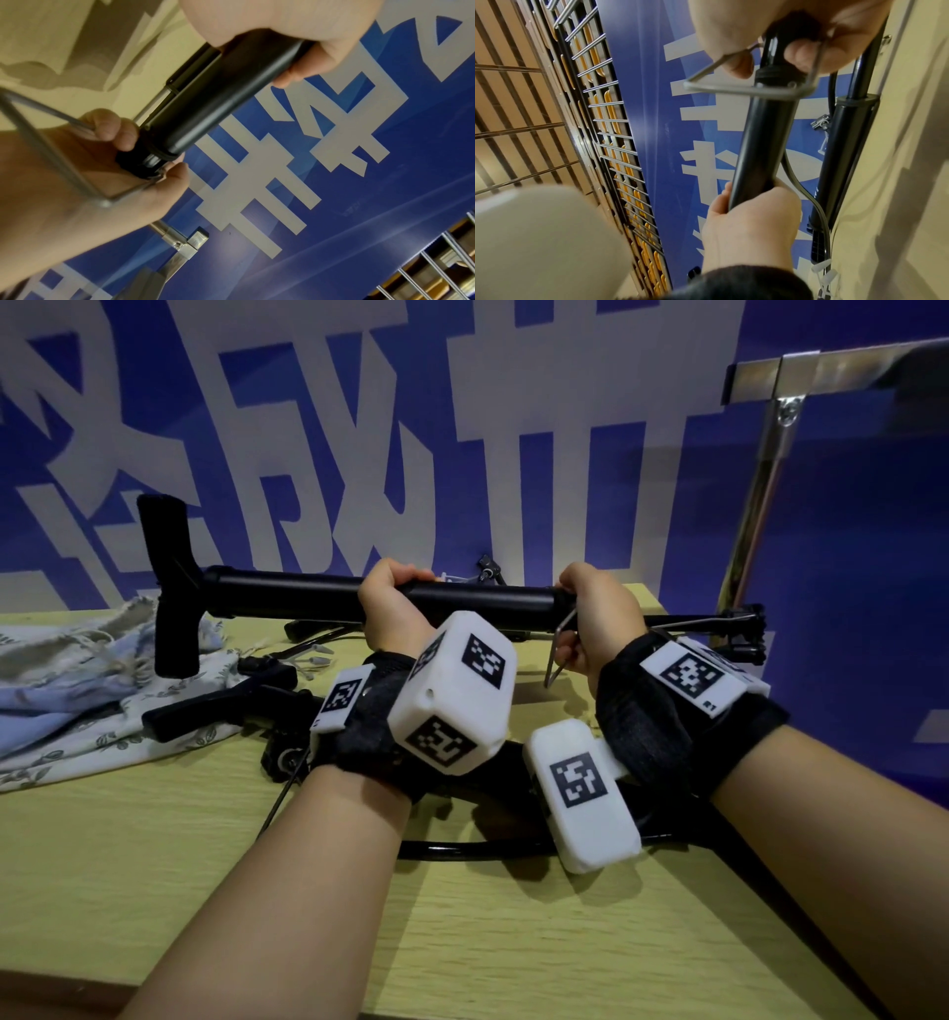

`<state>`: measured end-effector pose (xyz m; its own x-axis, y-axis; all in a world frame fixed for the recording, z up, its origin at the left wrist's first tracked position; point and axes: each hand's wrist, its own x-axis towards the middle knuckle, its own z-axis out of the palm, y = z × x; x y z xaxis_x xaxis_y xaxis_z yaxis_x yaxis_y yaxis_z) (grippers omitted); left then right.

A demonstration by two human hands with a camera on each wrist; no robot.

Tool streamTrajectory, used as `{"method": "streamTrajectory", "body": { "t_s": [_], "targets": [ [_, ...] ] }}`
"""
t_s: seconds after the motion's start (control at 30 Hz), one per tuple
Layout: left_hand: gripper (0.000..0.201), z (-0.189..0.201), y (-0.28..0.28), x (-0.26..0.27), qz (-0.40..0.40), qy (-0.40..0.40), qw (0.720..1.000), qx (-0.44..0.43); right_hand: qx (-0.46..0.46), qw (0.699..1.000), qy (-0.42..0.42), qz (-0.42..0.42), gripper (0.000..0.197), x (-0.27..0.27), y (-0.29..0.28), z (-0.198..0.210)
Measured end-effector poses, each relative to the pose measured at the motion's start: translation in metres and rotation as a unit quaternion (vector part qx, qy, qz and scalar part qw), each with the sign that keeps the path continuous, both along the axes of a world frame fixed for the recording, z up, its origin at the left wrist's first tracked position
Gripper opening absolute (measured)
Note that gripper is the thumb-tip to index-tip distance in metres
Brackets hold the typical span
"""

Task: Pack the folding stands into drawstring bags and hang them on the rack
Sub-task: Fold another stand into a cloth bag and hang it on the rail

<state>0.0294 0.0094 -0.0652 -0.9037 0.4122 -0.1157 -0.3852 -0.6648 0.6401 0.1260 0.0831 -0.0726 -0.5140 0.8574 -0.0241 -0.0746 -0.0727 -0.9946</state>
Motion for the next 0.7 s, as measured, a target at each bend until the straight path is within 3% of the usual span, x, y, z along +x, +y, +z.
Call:
{"method": "streamTrajectory", "body": {
  "t_s": [0.07,0.27,0.43,0.5,0.7],
  "targets": [
    [0.027,-0.003,0.0,-0.003,-0.011,0.003,1.0,-0.005,-0.007,1.0,-0.013,0.015,0.013,0.002,-0.001,-0.001],
    [0.022,-0.002,-0.001,0.0,-0.032,0.002,0.999,-0.014,-0.022,0.999,0.022,0.042,0.039,0.002,-0.004,-0.002],
    [0.023,0.002,-0.003,0.0,-0.101,0.005,0.994,0.029,-0.043,0.992,0.115,0.003,0.007,0.005,-0.001,0.002],
    [0.022,0.003,-0.002,-0.003,-0.124,-0.01,0.992,0.036,-0.012,0.989,0.145,-0.012,0.015,0.005,0.0,0.004],
    [0.026,0.002,0.0,-0.004,-0.185,0.011,0.979,-0.081,0.081,0.97,0.223,-0.057,0.023,0.011,0.002,0.009]
  ]
}}
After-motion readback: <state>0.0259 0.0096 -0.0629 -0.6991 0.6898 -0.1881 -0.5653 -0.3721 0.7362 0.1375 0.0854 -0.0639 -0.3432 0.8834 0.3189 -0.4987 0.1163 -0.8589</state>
